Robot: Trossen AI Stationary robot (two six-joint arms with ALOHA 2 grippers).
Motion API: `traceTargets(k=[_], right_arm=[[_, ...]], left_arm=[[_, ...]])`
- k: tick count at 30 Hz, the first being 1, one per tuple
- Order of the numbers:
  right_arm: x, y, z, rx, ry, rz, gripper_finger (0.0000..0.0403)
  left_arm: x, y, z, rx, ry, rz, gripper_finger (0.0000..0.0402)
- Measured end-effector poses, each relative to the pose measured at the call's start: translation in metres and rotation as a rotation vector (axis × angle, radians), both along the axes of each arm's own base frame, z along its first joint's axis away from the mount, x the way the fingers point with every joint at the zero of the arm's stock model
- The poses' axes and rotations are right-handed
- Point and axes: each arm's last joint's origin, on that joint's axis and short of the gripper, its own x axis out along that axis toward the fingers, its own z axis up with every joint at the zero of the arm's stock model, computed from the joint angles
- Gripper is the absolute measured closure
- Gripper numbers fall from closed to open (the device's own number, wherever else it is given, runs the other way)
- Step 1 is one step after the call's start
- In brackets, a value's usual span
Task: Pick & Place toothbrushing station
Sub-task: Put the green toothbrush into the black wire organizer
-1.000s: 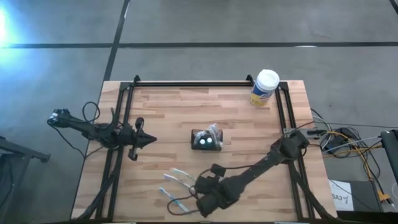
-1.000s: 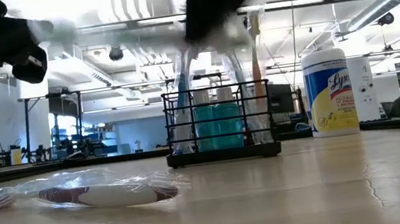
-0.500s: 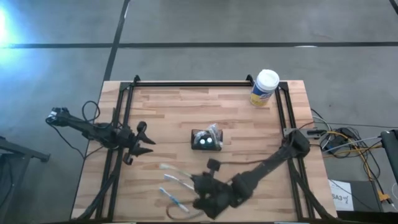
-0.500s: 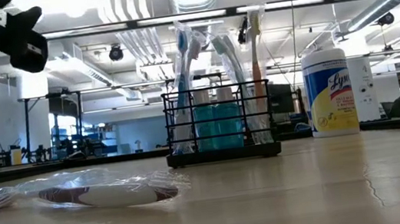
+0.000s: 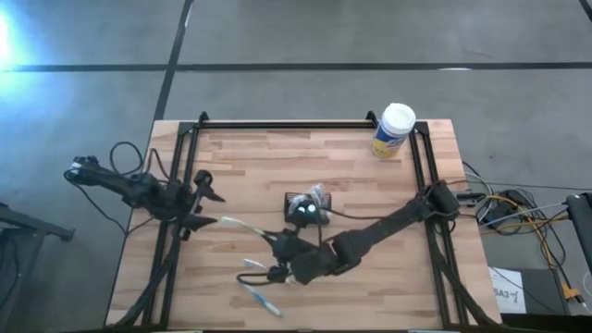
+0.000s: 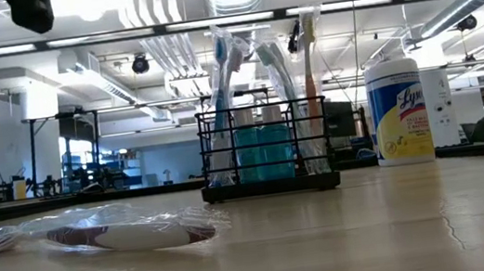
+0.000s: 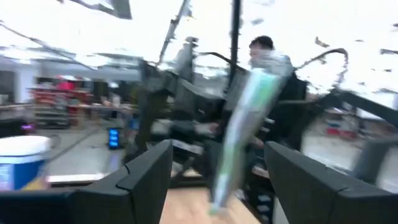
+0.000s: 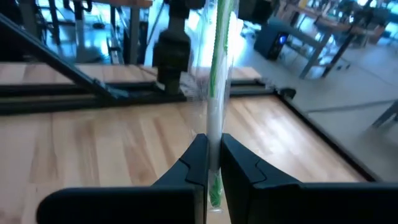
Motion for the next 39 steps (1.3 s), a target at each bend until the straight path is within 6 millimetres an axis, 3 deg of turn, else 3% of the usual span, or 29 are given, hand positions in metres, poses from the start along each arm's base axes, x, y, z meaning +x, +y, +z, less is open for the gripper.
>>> traceTargets(k=[9, 19, 39], right_arm=[[0.01, -0.018, 0.015, -0.048, -0.013, -0.02, 0.0385], [0.019, -0.031, 0.013, -0.043, -0.018, -0.023, 0.0385], [0.021, -0.035, 0.011, -0.049, -0.011, -0.026, 0.0382]], left_arm=[[0.003, 0.001, 0.017, -0.027, -0.024, 0.059, 0.0144], [0.016, -0.004, 0.016, 0.02, 0.026, 0.066, 0.0144], [0.031, -0.01, 0.037, 0.077, 0.0, 0.088, 0.0145]])
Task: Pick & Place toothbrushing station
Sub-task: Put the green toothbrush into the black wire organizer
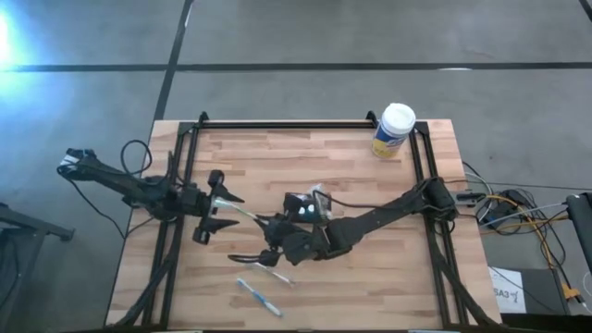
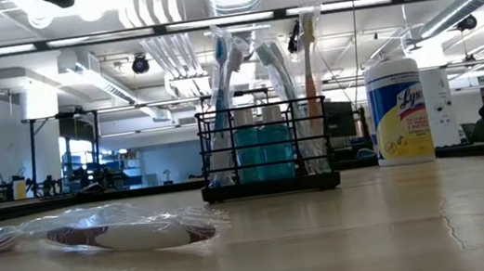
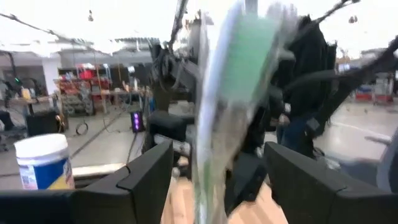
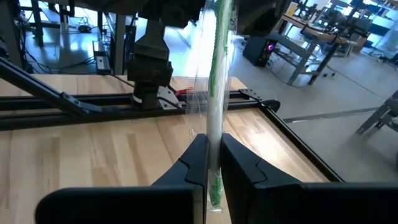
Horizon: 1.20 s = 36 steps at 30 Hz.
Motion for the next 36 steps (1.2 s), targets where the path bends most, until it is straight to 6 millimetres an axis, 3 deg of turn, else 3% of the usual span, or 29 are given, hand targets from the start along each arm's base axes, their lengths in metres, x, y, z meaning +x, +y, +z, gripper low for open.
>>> traceTargets(k=[4, 7, 17, 24, 30, 36], right_arm=[[0.0, 0.001, 0.0, 0.0, 0.0, 0.002, 0.0382], [0.0, 0.001, 0.0, 0.0, 0.0, 0.003, 0.0381], [0.0, 0.001, -0.001, -0.019, 0.013, 0.008, 0.038], [-0.003, 0.005, 0.002, -0.038, 0.024, 0.018, 0.0346], [-0.027, 0.022, 0.03, -0.075, 0.032, 0.099, 0.03], [-0.053, 0.028, 0.067, -0.048, 0.012, 0.505, 0.0315]], left_arm=[[-0.001, 0.001, 0.004, -0.015, -0.039, 0.01, 0.0154], [-0.001, 0.001, 0.004, -0.008, -0.041, 0.011, 0.0185], [0.002, -0.002, 0.001, 0.053, -0.033, -0.015, 0.0378], [-0.001, 0.0, 0.002, 0.08, -0.037, -0.001, 0.038], [-0.027, 0.01, 0.008, 0.1, -0.059, 0.031, 0.038], [-0.052, 0.02, 0.001, 0.097, 0.003, 0.039, 0.038]])
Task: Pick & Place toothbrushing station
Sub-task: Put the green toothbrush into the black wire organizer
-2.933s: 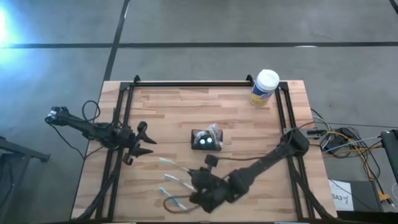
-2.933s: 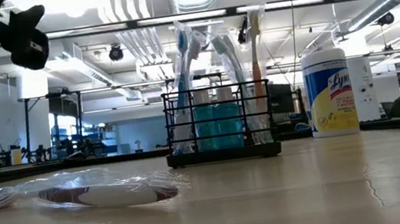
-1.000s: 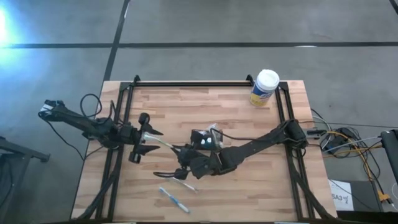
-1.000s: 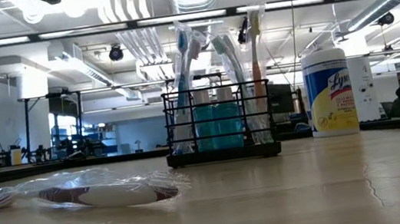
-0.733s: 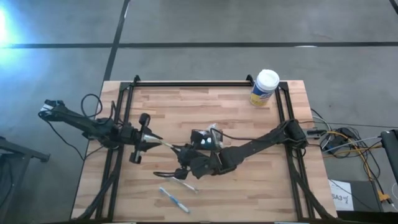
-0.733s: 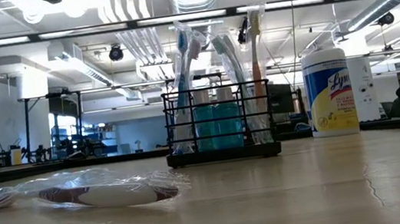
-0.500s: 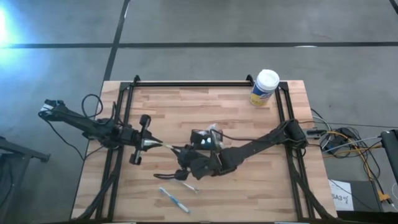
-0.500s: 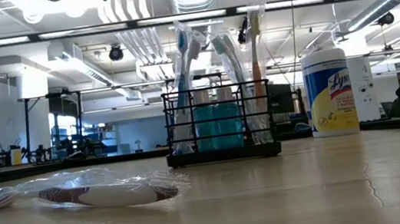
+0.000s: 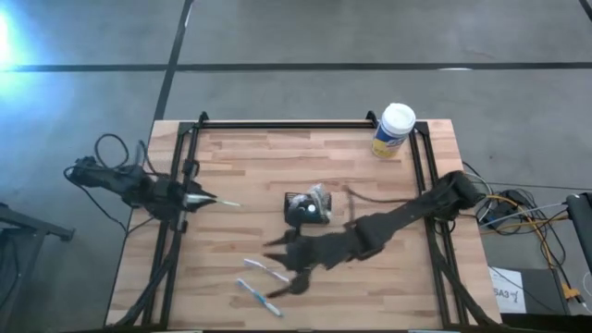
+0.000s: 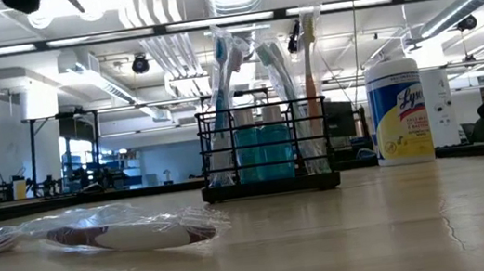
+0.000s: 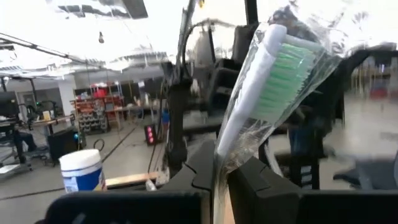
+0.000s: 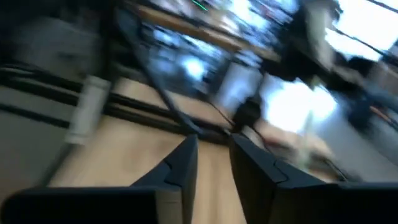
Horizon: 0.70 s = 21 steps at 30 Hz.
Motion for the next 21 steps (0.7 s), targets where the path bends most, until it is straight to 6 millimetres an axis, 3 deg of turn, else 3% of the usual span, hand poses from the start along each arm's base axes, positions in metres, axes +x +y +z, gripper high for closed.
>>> traceTargets(k=[2, 5, 10, 13, 17, 21], right_arm=[[-0.012, -0.003, 0.013, -0.009, -0.045, 0.131, 0.0334], [-0.035, -0.013, 0.024, -0.019, -0.133, 0.171, 0.0366], [-0.089, -0.051, 0.032, 0.045, -0.276, 0.194, 0.0393], [-0.109, -0.078, 0.014, 0.152, -0.349, 0.253, 0.0394], [-0.126, -0.112, -0.022, 0.259, -0.304, 0.221, 0.0394], [-0.144, -0.131, -0.044, 0.265, -0.318, 0.263, 0.0394]], left_arm=[[-0.007, 0.003, 0.0, -0.019, -0.004, -0.003, 0.038], [-0.016, 0.006, -0.002, -0.04, -0.014, -0.007, 0.038], [-0.026, 0.01, -0.006, -0.089, -0.051, -0.005, 0.038], [-0.026, 0.01, -0.016, -0.096, -0.019, 0.0, 0.038], [-0.026, 0.011, -0.021, -0.093, -0.001, 0.037, 0.038], [-0.023, 0.01, -0.028, -0.04, 0.071, 0.047, 0.038]])
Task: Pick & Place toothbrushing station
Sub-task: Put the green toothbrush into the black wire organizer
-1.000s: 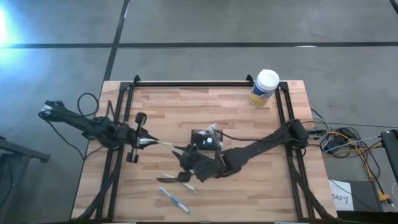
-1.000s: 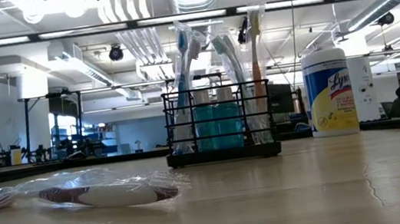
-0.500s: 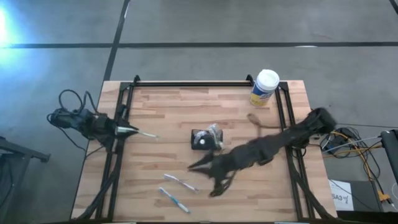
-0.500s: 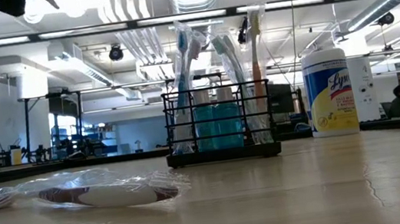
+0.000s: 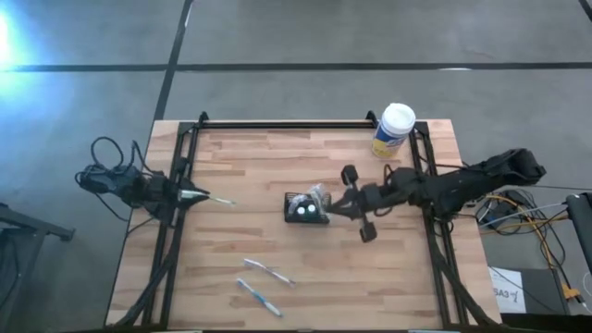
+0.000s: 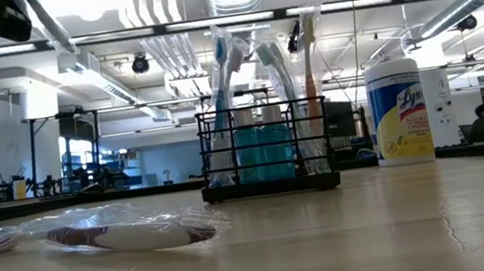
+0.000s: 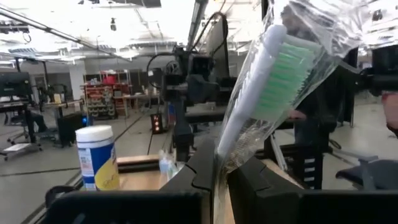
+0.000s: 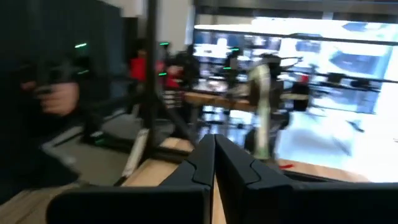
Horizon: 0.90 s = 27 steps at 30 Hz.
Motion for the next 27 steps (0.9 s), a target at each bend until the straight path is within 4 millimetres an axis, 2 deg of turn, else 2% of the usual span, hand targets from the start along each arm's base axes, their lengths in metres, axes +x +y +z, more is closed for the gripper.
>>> traceTargets(k=[3, 6, 9, 13, 20, 27], right_arm=[[-0.011, -0.009, -0.014, -0.007, -0.027, 0.069, 0.0394], [-0.022, -0.018, -0.02, -0.002, -0.08, 0.054, 0.0394], [-0.03, -0.023, -0.035, 0.003, -0.066, 0.037, 0.0394], [-0.05, -0.026, -0.038, 0.033, -0.158, 0.021, 0.0395], [-0.087, -0.028, -0.057, 0.13, -0.195, -0.093, 0.0395], [-0.116, -0.029, -0.085, 0.172, -0.193, -0.181, 0.0395]], left_arm=[[0.001, 0.0, -0.001, 0.017, 0.009, 0.003, 0.038], [0.001, 0.0, -0.001, 0.035, 0.011, 0.005, 0.038], [0.0, 0.0, 0.0, 0.063, 0.003, 0.006, 0.038], [0.0, 0.0, 0.003, 0.079, -0.037, 0.0, 0.038], [-0.003, 0.001, 0.01, 0.055, -0.1, -0.001, 0.038], [-0.011, 0.004, 0.024, 0.027, -0.155, 0.021, 0.038]])
